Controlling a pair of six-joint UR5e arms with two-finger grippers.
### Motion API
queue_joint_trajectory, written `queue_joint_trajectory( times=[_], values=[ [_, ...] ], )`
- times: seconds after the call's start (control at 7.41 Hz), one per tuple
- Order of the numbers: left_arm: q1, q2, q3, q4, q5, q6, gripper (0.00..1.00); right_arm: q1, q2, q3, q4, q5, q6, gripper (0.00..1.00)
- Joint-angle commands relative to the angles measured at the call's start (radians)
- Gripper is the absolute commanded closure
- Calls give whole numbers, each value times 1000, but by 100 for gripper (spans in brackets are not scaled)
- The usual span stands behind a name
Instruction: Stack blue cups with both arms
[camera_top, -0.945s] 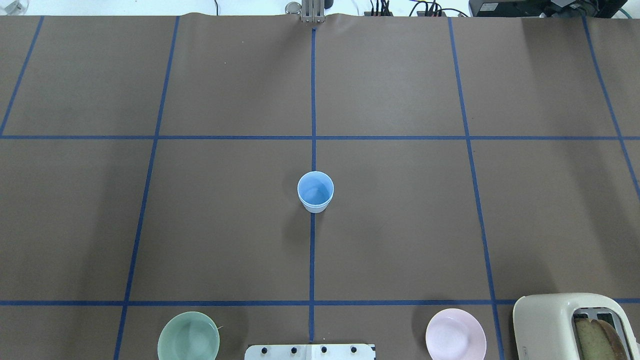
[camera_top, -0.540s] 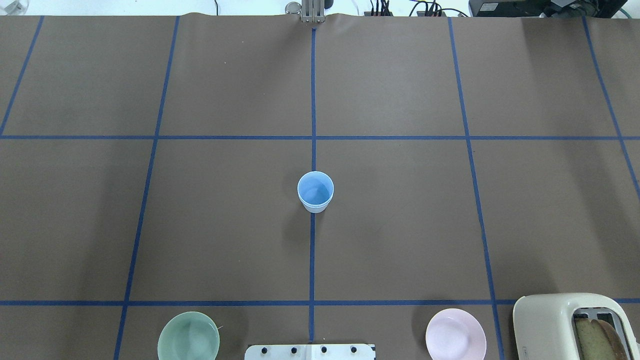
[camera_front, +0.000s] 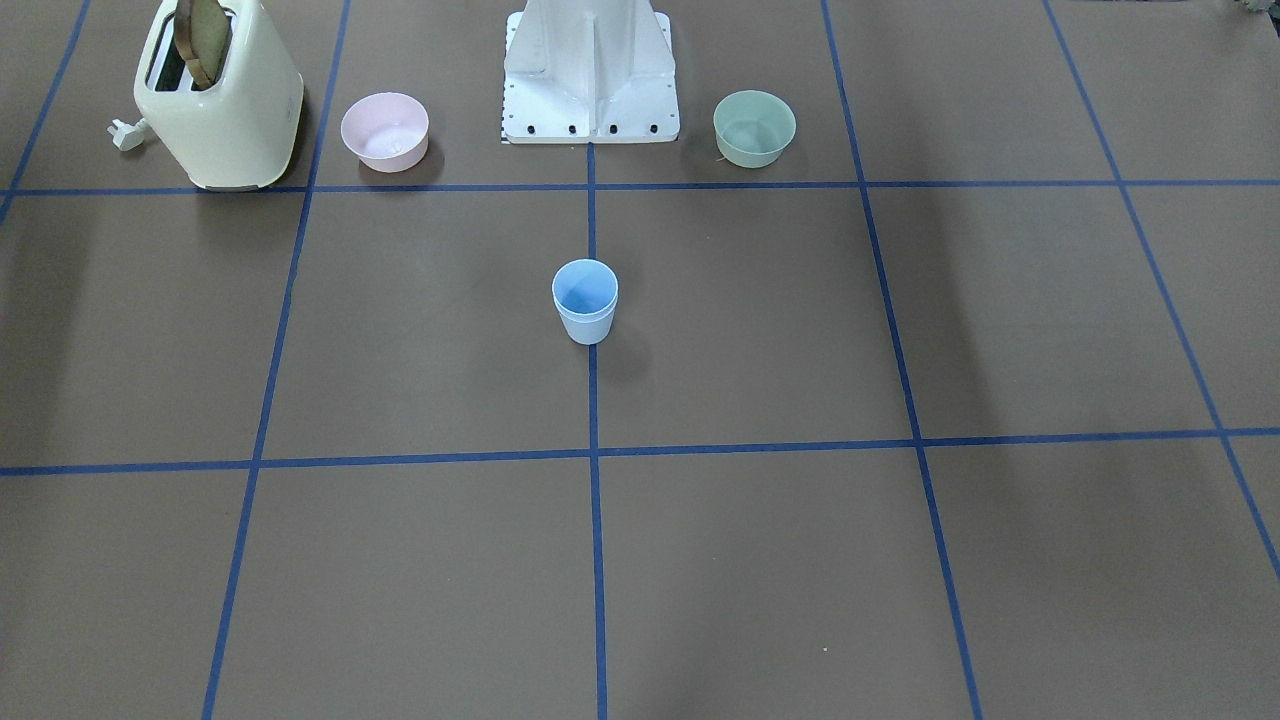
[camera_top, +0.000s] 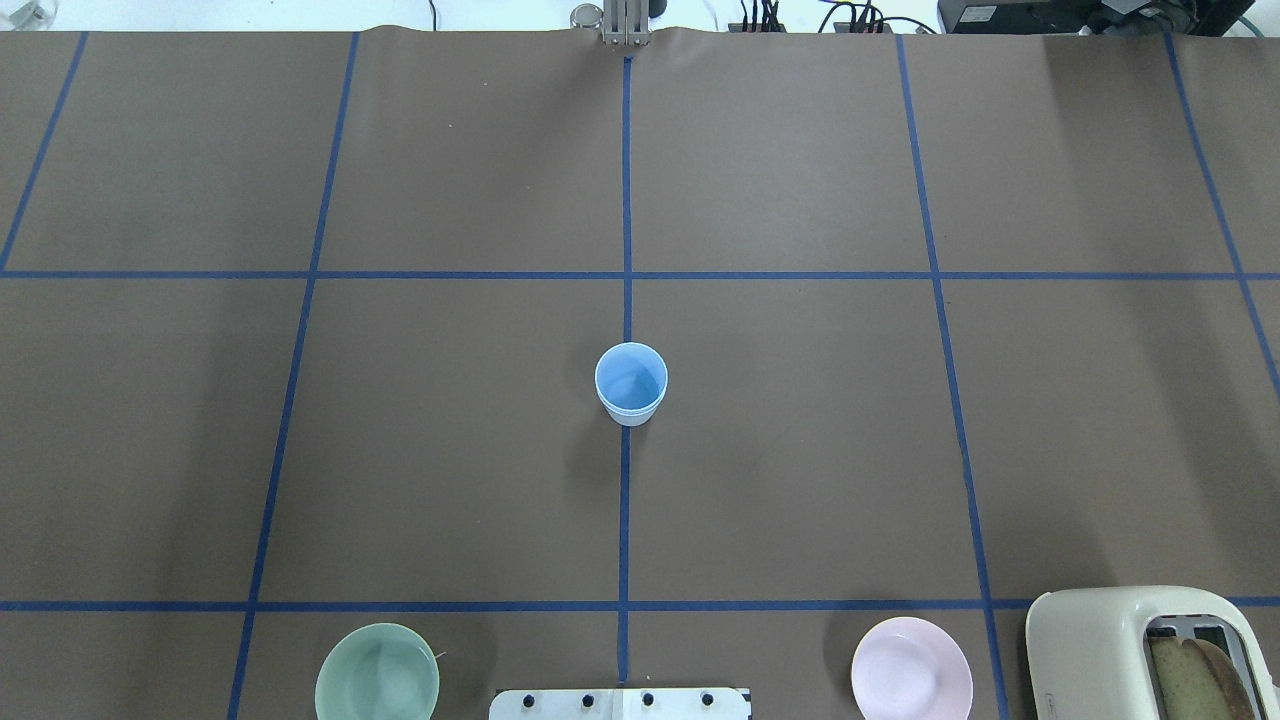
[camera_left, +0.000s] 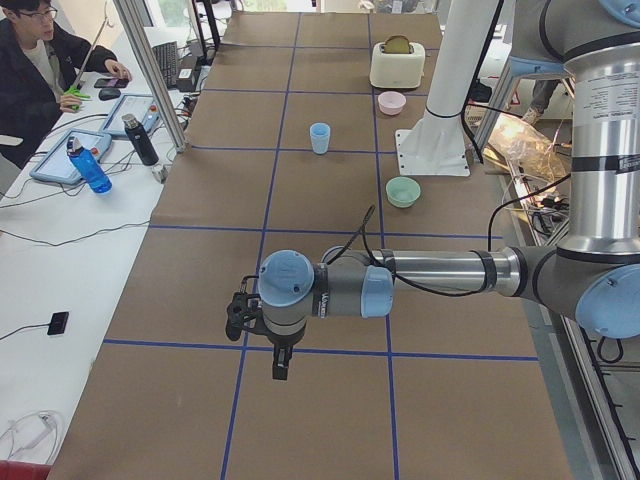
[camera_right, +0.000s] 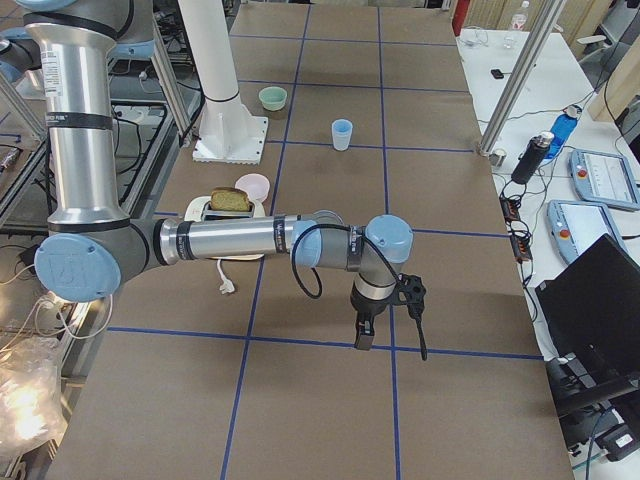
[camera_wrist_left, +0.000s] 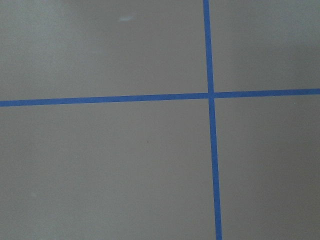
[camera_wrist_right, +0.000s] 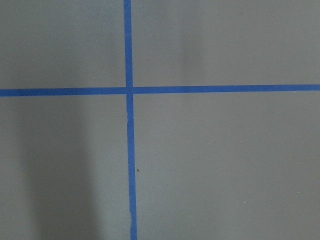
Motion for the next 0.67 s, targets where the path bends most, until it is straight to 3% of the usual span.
queue_joint_trajectory(
  times=[0.0, 0.54],
  values=[
    [0, 0, 0, 0, 0, 0, 2, 0, 0, 0, 0, 0, -1, 0],
    [0, 8, 0, -2, 0, 0, 2, 0, -2, 0, 0, 0, -1, 0]
  ],
)
